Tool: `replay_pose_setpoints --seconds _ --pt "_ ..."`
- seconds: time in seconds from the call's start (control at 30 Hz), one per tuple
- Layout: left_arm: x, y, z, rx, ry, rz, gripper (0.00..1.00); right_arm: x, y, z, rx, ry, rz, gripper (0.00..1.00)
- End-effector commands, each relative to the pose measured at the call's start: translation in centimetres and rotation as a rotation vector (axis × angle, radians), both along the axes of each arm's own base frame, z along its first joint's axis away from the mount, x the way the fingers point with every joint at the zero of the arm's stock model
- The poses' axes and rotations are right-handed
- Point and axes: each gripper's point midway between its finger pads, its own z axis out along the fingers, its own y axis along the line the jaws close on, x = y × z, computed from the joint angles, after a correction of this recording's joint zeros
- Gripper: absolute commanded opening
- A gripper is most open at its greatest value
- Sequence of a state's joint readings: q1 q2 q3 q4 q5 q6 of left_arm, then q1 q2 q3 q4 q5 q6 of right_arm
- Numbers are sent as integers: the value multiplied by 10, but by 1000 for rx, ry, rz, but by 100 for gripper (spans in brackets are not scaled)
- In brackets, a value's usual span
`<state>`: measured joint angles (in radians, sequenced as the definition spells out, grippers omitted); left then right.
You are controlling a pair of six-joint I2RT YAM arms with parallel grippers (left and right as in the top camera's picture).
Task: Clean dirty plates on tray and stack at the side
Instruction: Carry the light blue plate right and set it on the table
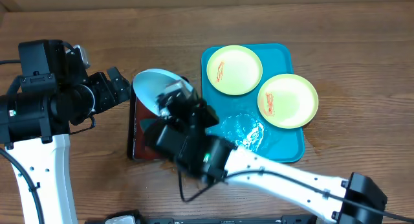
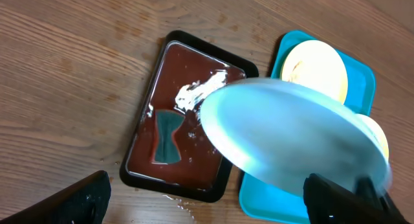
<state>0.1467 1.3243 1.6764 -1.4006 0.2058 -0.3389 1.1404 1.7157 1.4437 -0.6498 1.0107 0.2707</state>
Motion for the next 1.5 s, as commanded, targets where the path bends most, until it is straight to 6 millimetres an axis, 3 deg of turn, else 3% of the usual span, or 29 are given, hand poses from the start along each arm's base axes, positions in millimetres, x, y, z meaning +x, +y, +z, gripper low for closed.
replay_pose_setpoints --seconds 0.0,0.1,0.23,0.33,0.43,0.47,0.57,0.63,0.7,0.77,0.87,0.93,1.07,1.17,1.37,1.47 --pt "-1 3 8 17 -27 -4 96 18 2 -17 379 271 -10 4" --pt "-1 3 8 17 -27 -4 96 35 -8 -26 561 472 20 4" --pt "-1 3 8 20 -28 -8 97 59 -46 6 848 657 107 4" --pt "-1 3 8 23 -28 -13 98 86 -124 23 999 662 12 4" --pt "-1 3 8 23 -28 -13 98 102 -215 10 1034 618 -234 4" --pt "-1 3 8 23 -28 -13 98 104 -260 -1 1030 595 -374 4" --pt "0 3 9 23 -31 -13 98 90 -362 -27 978 532 -718 4" --pt "1 3 9 24 -35 -13 98 70 -426 -41 928 488 -936 4" --pt "1 3 9 24 -36 -13 98 50 -472 -54 896 470 -1096 4" --pt "1 3 9 24 -36 -13 98 36 -499 -66 888 475 -1193 4" --pt "1 3 9 24 -36 -13 98 19 -522 -96 905 531 -1290 4" --pt "1 3 9 24 -36 -13 98 13 -525 -119 905 584 -1324 4" --pt "1 3 9 24 -36 -13 99 6 -517 -166 891 679 -1345 4" --pt "1 3 9 24 -37 -13 99 4 -501 -191 873 716 -1323 4" --pt "2 3 10 24 -40 -13 99 9 -467 -206 780 777 -1230 4" --pt "2 3 10 24 -40 -13 99 16 -457 -198 721 767 -1200 27"
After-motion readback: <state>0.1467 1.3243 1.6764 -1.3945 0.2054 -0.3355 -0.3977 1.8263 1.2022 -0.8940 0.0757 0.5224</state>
